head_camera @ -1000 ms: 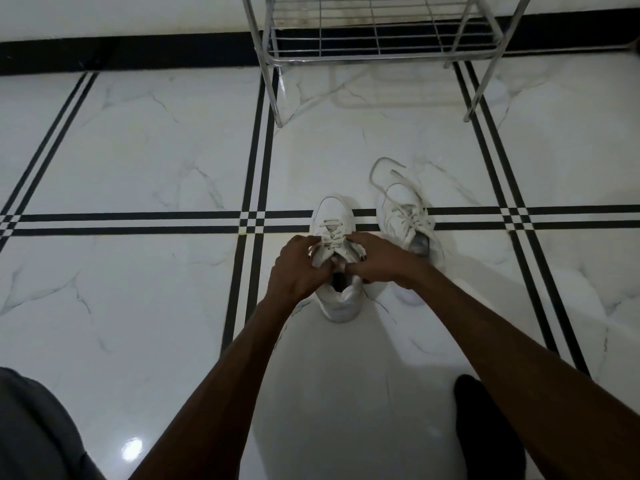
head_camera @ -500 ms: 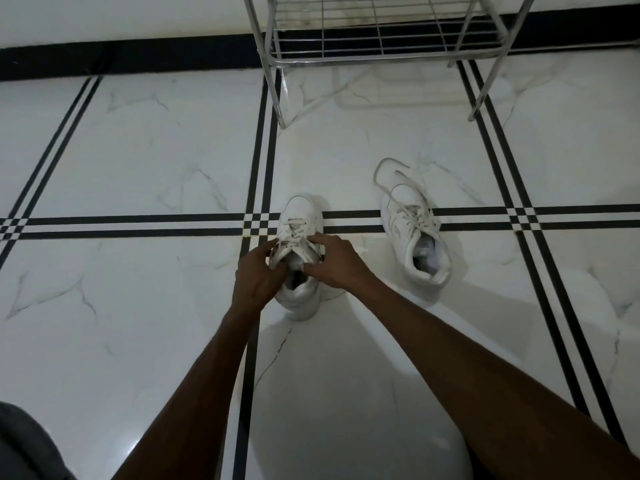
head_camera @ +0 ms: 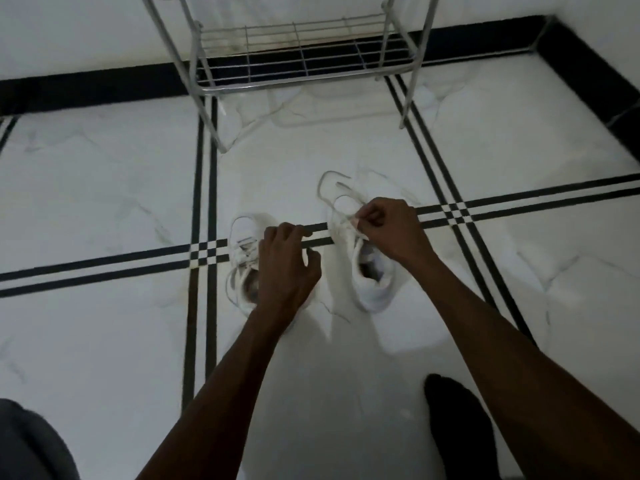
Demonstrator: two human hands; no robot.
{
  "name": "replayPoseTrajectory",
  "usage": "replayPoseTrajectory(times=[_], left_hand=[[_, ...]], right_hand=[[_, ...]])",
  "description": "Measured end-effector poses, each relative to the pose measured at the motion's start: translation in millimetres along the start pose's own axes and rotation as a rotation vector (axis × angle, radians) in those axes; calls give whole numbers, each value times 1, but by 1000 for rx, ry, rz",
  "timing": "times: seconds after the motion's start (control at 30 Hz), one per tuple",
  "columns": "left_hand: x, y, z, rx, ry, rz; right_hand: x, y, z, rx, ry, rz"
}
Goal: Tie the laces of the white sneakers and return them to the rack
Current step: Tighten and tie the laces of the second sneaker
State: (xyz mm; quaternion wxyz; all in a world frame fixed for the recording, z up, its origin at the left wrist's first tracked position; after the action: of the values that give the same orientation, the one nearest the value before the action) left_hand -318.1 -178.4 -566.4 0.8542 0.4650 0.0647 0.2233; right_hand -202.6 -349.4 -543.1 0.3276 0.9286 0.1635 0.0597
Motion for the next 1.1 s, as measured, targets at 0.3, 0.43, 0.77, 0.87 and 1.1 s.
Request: replayPoseTrajectory(times=[0.3, 0.43, 0.77, 0.87, 1.1], left_hand=[[-2, -75, 29, -369, 249, -318], [8, -74, 20, -319, 254, -318], [3, -37, -20, -317, 232, -282], [10, -35, -11, -381, 259, -268], [4, -34, -16, -307, 208, -132]], right_hand=[[-11, -7, 66, -97, -151, -272], [-10, -19, 55, -79, -80, -292], [-22, -52, 30, 175, -203, -286], [-18, -58, 22, 139, -209, -216], [-24, -54, 33, 113, -246, -53]])
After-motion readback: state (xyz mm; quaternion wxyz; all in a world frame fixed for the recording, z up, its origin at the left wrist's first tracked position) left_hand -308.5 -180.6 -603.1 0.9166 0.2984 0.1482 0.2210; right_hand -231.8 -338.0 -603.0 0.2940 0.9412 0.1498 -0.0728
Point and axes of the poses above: each hand's wrist, its own x-axis towards the middle knuckle, its own y-axis out of the back of the hand, z = x × y, the point moved 6 cm from there along x, towards the middle knuckle, and after that the axes turned 5 degrees about y, right-handed, at the moved point
